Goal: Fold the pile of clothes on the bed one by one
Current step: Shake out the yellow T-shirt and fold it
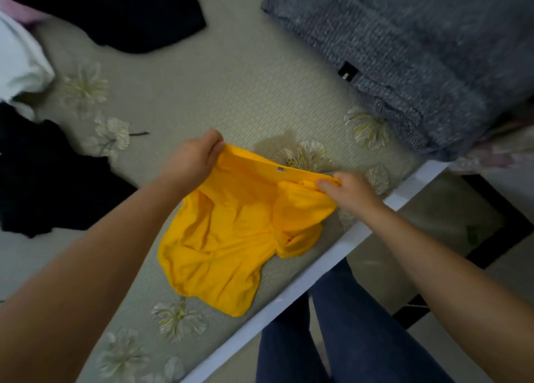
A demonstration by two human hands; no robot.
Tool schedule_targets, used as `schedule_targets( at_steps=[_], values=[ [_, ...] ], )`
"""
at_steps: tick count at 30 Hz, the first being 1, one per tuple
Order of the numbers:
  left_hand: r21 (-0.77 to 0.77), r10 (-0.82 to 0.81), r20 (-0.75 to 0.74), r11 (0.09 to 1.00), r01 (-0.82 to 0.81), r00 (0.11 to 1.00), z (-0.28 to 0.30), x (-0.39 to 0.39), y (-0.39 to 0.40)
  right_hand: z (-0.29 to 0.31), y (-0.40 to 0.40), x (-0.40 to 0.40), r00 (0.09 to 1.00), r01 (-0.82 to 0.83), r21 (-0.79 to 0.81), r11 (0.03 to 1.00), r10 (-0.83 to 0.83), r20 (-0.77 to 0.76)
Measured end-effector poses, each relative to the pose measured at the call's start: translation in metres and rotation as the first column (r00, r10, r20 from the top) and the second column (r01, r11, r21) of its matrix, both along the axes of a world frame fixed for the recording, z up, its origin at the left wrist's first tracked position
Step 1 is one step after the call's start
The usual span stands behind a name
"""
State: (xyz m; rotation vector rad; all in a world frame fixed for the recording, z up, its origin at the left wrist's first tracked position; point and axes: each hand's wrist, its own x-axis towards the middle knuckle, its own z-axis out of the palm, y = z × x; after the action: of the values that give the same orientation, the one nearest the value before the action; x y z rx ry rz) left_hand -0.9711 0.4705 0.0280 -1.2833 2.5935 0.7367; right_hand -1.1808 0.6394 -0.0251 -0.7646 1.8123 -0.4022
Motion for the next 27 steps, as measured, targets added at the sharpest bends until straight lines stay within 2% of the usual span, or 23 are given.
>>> schedule_targets(
  at_steps=[3, 7, 9, 11, 13, 15, 17, 19, 21, 22, 24, 27],
  values=[
    [-0.053, 0.005, -0.023, 0.999, -0.006, 1.000, 0.043, 0.005, -0.022, 0.025, -0.028, -0.004, 0.973, -0.139, -0.113, 0.984, 0.114, -0.198],
    [-0.275, -0.058, 0.231, 0.954, 0.122, 0.971, 0.104, 0.032, -0.043, 0.079, -0.076, -0.025, 0.900, -0.309, -0.259, 0.915, 0.194, -0.390],
    [-0.384, -0.116, 0.213, 0.903, 0.192, 0.970, 0.146, 0.045, -0.045, 0.114, -0.102, -0.034, 0.871, -0.418, -0.346, 0.840, 0.263, -0.415],
    [-0.515, -0.233, 0.174, 0.807, 0.290, 0.957, 0.192, 0.061, -0.040, 0.152, -0.126, -0.040, 0.843, -0.510, -0.426, 0.747, 0.337, -0.419],
    [-0.640, -0.317, 0.216, 0.668, 0.379, 0.923, 0.235, 0.080, -0.032, 0.192, -0.147, -0.039, 0.809, -0.580, -0.469, 0.667, 0.401, -0.430],
    [-0.692, -0.316, 0.300, 0.577, 0.434, 0.900, 0.269, 0.099, -0.025, 0.228, -0.161, -0.033, 0.789, -0.613, -0.516, 0.598, 0.425, -0.444],
    [-0.732, -0.255, 0.344, 0.530, 0.428, 0.904, 0.301, 0.115, -0.018, 0.265, -0.170, -0.020, 0.788, -0.615, -0.573, 0.542, 0.395, -0.472],
    [-0.792, -0.142, 0.254, 0.537, 0.290, 0.957, 0.326, 0.126, -0.012, 0.299, -0.173, -0.006, 0.814, -0.580, -0.647, 0.495, 0.312, -0.491],
    [-0.826, 0.051, 0.001, 0.562, -0.028, 0.999, 0.348, 0.128, -0.006, 0.333, -0.173, 0.012, 0.850, -0.522, -0.727, 0.447, 0.206, -0.484],
    [-0.824, 0.151, -0.134, 0.533, -0.195, 0.979, 0.359, 0.130, -0.002, 0.349, -0.170, 0.021, 0.861, -0.501, -0.754, 0.425, 0.164, -0.481],
    [-0.749, 0.271, -0.382, 0.468, -0.468, 0.883, 0.375, 0.136, 0.007, 0.380, -0.162, 0.039, 0.862, -0.496, -0.784, 0.373, 0.104, -0.496],
    [-0.612, 0.318, -0.579, 0.438, -0.658, 0.750, 0.398, 0.147, 0.030, 0.417, -0.139, 0.057, 0.837, -0.525, -0.815, 0.246, -0.026, -0.547]
  ],
)
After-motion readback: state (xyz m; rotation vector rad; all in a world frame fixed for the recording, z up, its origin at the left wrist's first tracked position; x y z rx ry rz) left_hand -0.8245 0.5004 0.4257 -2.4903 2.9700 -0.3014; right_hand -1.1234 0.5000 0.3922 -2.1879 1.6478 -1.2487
